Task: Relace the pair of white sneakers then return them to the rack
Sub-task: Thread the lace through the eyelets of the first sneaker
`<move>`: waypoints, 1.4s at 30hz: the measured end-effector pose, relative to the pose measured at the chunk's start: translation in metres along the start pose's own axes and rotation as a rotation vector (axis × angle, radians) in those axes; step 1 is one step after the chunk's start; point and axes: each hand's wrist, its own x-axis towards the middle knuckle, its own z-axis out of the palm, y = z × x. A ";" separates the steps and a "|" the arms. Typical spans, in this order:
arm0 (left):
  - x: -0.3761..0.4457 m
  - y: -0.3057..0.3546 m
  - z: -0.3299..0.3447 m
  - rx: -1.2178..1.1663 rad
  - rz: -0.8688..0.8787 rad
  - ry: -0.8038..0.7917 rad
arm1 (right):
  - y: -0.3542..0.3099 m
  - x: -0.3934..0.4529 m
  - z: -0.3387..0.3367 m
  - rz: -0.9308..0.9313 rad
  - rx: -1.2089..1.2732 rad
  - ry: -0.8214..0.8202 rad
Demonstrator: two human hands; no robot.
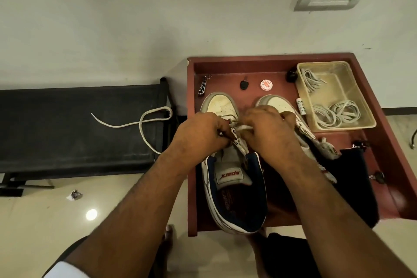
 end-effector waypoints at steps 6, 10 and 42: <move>-0.002 0.002 -0.003 0.012 -0.031 -0.012 | 0.038 -0.009 -0.045 0.258 0.296 0.153; -0.001 0.005 -0.002 0.001 -0.039 -0.034 | 0.037 -0.014 -0.056 0.275 0.134 0.360; -0.005 -0.017 -0.006 -0.104 -0.176 0.054 | 0.010 0.004 0.000 -0.053 0.142 -0.093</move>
